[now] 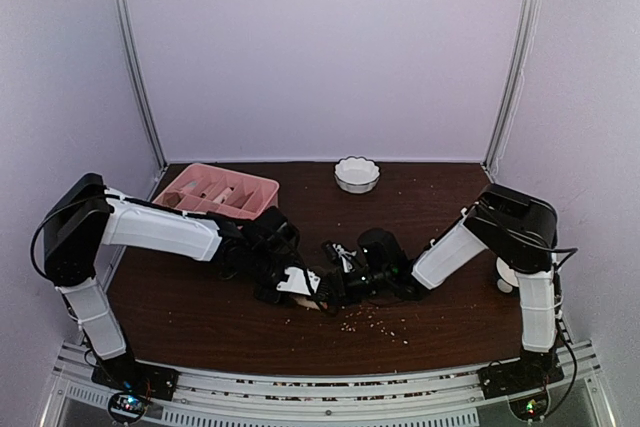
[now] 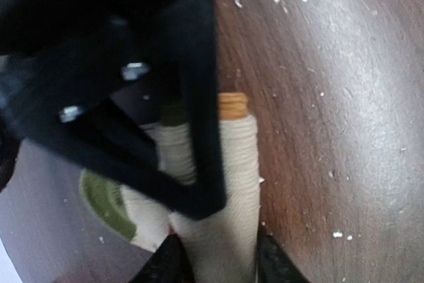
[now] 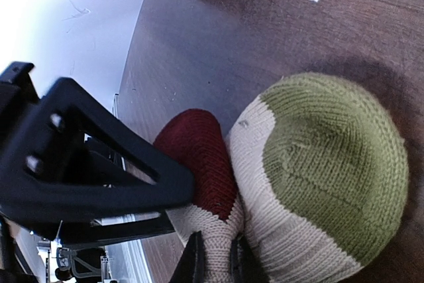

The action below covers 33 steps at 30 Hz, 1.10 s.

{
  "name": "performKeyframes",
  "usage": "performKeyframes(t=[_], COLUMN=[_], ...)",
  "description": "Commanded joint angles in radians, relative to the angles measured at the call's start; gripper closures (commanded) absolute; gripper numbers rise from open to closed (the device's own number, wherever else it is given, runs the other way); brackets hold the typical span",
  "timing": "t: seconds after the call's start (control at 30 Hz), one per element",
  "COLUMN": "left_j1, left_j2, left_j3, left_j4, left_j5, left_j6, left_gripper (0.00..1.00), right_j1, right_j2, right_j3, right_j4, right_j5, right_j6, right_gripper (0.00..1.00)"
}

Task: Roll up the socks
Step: Roll the sock at the center of the board.

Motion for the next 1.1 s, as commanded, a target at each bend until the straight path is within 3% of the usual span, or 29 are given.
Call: performKeyframes(t=[0.0, 0.1, 0.2, 0.4, 0.57, 0.83, 0.9, 0.93, 0.97, 1.07], left_j1=[-0.012, -0.012, -0.009, 0.077, 0.117, 0.137, 0.149, 0.155, 0.163, 0.179], left_j2=[0.048, 0.066, 0.091, 0.203, 0.266, 0.387, 0.422, 0.442, 0.463, 0.509], left_j3=[0.023, 0.022, 0.050, 0.258, 0.364, 0.466, 0.506, 0.529, 0.553, 0.602], left_j4=[0.012, 0.012, -0.017, -0.304, -0.460, -0.574, -0.617, -0.646, -0.676, -0.735], left_j5=[-0.028, -0.053, -0.057, 0.172, 0.291, 0.316, 0.358, 0.380, 0.396, 0.445], left_j6=[0.036, 0.041, 0.013, -0.078, -0.114, -0.175, -0.189, -0.191, -0.195, -0.214], left_gripper=[0.63, 0.73, 1.00, 1.00, 1.00, 1.00, 1.00, 1.00, 1.00, 1.00], right_j1=[0.001, 0.000, -0.002, -0.002, -0.001, 0.018, 0.052, 0.077, 0.108, 0.172], right_j2=[0.119, 0.122, 0.108, -0.030, -0.165, -0.374, -0.446, -0.485, -0.521, -0.610], right_j3=[-0.069, -0.071, -0.076, -0.125, -0.175, -0.296, -0.331, -0.347, -0.360, -0.377], right_j4=[-0.293, -0.277, -0.264, -0.298, -0.366, -0.381, -0.358, -0.355, -0.348, -0.337], right_j5=[0.065, 0.061, 0.066, 0.236, 0.436, 0.742, 0.842, 0.907, 0.981, 1.184], right_j6=[0.031, 0.041, 0.036, -0.109, -0.231, -0.311, -0.361, -0.397, -0.441, -0.530], right_gripper=[1.00, 1.00, 0.88, 0.61, 0.52, 0.50, 0.37, 0.25, 0.03, 0.00])
